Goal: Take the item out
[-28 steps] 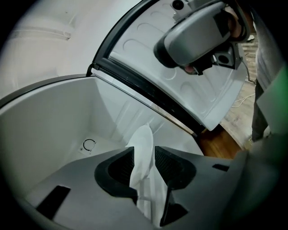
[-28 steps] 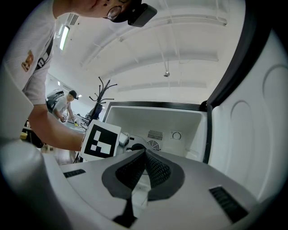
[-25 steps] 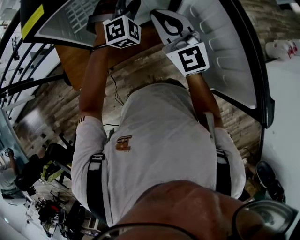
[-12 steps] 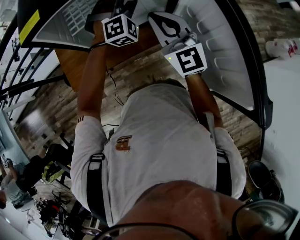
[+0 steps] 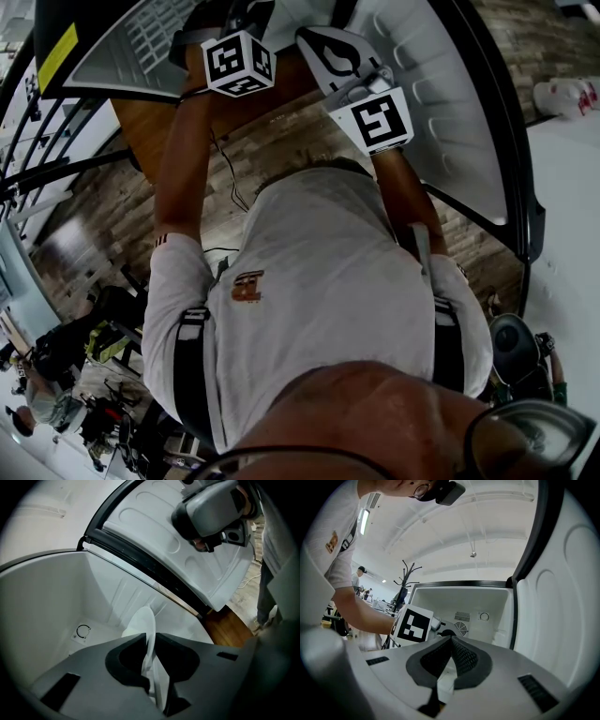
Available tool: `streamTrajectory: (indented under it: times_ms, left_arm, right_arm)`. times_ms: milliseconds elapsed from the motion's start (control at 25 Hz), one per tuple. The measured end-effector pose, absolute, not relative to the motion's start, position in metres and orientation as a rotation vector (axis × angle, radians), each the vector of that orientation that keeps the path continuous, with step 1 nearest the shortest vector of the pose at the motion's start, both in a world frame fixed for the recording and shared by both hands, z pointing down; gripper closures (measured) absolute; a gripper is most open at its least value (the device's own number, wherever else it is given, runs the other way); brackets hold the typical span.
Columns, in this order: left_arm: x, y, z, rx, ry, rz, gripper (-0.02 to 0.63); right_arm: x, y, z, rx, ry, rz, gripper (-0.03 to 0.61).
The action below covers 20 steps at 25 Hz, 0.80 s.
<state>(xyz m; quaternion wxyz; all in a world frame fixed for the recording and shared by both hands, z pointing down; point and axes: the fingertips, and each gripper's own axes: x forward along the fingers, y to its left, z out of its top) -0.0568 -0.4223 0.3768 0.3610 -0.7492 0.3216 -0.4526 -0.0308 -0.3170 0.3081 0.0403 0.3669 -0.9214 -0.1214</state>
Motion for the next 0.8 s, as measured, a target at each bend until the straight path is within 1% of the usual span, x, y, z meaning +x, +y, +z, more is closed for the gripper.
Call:
streamTrajectory:
  times_ms: [520, 800]
  left_arm:
    - [-0.057, -0.419, 0.374, -1.936, 0.786, -1.151, 0.557]
    - [-0.056, -0.421, 0.359, -1.79, 0.815, -1.091, 0.586]
  right_arm:
    - [-0.032, -0.319, 0.314, 1.13, -2.823, -0.36, 0.545]
    - [-0.033, -0.317, 0.313, 1.134, -2.815, -0.362, 0.545]
